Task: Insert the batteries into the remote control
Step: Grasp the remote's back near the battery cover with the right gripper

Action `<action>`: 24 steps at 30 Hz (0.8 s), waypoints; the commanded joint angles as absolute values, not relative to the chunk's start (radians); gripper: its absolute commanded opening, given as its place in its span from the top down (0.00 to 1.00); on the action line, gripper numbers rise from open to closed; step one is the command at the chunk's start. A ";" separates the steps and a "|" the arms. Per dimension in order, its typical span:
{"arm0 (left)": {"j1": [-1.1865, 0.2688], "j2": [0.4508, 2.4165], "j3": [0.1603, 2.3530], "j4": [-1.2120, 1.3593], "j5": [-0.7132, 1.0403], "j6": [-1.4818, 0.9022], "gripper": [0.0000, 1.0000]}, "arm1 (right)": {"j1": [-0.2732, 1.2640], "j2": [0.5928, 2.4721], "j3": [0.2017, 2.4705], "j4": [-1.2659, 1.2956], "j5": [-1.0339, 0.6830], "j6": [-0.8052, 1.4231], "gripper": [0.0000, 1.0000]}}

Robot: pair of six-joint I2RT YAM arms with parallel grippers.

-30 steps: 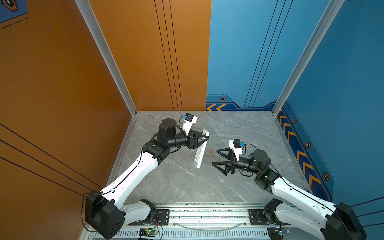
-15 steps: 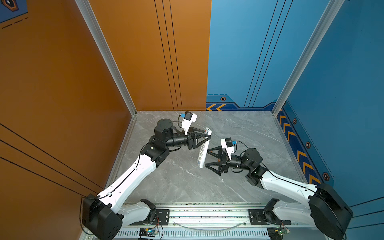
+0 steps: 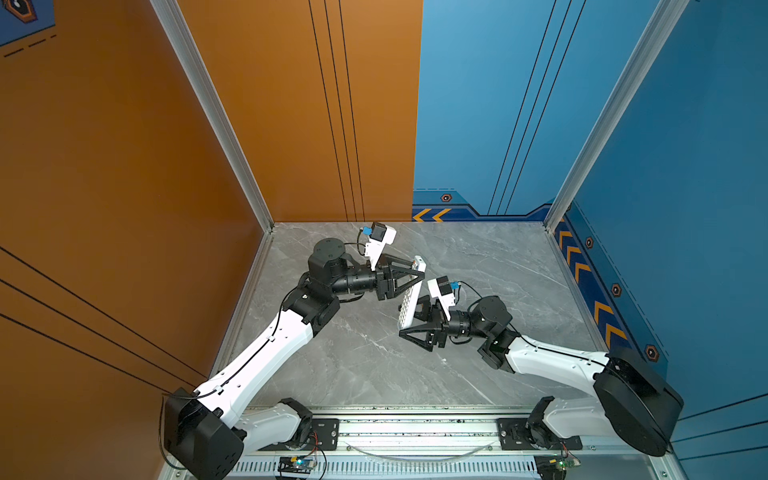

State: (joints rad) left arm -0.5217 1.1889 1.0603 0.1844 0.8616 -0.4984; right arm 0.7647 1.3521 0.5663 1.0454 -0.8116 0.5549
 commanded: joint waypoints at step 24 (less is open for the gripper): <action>-0.500 1.127 0.998 0.397 0.878 -0.611 0.74 | 0.762 1.410 0.555 1.325 -0.815 0.684 0.35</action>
State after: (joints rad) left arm -0.5114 1.1625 1.0122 0.3412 0.8688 -0.5945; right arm 0.7650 1.4014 0.5652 1.2613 -0.8108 0.6575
